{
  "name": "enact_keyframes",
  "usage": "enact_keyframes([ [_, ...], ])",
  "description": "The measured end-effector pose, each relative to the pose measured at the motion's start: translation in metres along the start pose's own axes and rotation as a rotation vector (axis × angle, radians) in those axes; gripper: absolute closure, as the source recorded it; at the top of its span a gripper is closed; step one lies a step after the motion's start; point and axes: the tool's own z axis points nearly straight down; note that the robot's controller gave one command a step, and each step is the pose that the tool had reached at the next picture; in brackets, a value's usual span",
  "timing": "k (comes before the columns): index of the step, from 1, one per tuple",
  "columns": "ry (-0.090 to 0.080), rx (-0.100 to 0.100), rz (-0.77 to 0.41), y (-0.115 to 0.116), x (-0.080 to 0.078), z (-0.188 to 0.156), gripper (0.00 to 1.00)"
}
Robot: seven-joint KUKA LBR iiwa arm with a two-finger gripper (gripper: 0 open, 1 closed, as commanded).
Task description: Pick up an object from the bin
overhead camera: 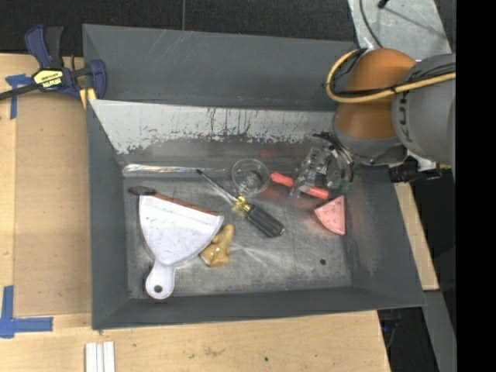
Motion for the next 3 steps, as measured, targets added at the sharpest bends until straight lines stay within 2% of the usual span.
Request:
enact_keyframes([
  [1, -0.004, -0.001, 0.000, 0.000, -0.001, -0.013, 1.00],
  [3, 0.003, 0.000, -0.002, 0.000, 0.000, -0.044, 1.00],
])
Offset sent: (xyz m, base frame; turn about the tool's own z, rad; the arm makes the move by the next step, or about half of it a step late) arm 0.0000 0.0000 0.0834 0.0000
